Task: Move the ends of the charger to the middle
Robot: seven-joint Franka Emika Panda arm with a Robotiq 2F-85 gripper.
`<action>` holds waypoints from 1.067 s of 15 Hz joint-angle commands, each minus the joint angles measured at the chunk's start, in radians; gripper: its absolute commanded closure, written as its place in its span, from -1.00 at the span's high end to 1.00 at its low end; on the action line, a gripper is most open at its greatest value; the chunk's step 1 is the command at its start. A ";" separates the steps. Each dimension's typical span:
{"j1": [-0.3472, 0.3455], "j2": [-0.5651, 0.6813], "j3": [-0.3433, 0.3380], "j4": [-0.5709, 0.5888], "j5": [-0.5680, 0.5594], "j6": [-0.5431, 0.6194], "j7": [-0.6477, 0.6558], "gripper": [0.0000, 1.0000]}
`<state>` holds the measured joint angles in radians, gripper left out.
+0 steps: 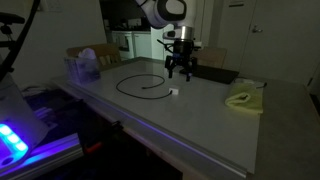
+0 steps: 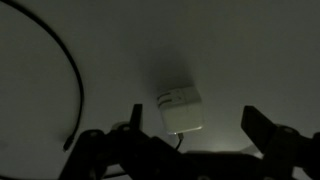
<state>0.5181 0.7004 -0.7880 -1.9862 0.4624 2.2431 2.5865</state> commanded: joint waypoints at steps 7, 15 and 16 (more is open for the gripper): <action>-0.068 -0.031 0.065 -0.002 -0.072 -0.017 0.024 1.00; -0.085 -0.022 0.092 -0.019 -0.058 -0.042 0.016 1.00; -0.087 -0.020 0.096 -0.024 -0.055 -0.033 0.009 1.00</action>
<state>0.4424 0.6824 -0.7080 -1.9975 0.3843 2.2035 2.6093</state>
